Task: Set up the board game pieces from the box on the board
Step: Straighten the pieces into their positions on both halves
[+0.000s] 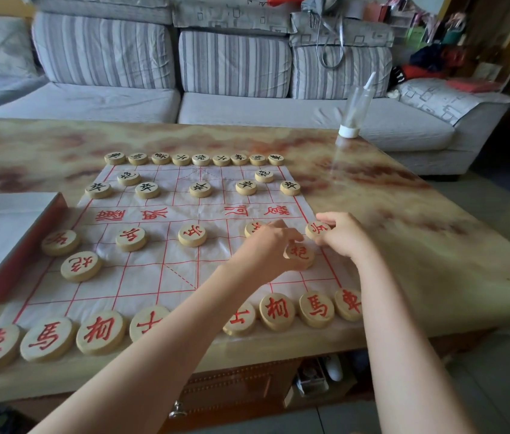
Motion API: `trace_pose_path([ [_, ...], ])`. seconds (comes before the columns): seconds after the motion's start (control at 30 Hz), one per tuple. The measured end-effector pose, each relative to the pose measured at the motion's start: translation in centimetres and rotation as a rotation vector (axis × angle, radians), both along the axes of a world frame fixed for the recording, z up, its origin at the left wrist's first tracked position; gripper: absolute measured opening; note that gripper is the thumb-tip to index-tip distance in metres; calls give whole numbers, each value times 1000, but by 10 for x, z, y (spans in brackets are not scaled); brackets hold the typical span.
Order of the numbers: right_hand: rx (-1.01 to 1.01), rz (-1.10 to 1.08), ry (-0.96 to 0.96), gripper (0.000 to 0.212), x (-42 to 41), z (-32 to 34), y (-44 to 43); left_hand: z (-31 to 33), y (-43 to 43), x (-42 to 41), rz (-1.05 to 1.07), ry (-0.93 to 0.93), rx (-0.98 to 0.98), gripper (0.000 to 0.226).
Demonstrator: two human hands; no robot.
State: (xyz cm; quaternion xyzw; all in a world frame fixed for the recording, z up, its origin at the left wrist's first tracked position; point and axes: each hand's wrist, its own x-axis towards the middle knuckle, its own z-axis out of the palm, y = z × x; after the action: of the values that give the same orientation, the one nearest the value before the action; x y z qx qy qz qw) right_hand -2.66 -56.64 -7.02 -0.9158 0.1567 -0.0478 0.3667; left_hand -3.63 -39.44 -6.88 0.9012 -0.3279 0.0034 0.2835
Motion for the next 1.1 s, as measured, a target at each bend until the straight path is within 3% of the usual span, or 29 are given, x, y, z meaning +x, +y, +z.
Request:
trace_pose_path([
  [0.23,-34,-94,-50,80,-2,-4,0,-2,-4,-3,41,-11,12,62],
  [0.47,13,-67,-61,48,4,-8,-1,-5,-3,-4,72,-11,-24,50],
  [0.67,158,77,-40,70,1,-2,1,-10,-5,-3,102,2,-50,52],
  [0.77,73,21,-109,75,1,-4,1,-12,-5,-3,108,0,-62,51],
  [0.93,-24,-24,-110,62,3,-13,2,-13,-5,-4,109,12,-75,54],
  [1.1,37,13,-71,59,11,-17,-6,-13,-4,-4,106,14,-113,53],
])
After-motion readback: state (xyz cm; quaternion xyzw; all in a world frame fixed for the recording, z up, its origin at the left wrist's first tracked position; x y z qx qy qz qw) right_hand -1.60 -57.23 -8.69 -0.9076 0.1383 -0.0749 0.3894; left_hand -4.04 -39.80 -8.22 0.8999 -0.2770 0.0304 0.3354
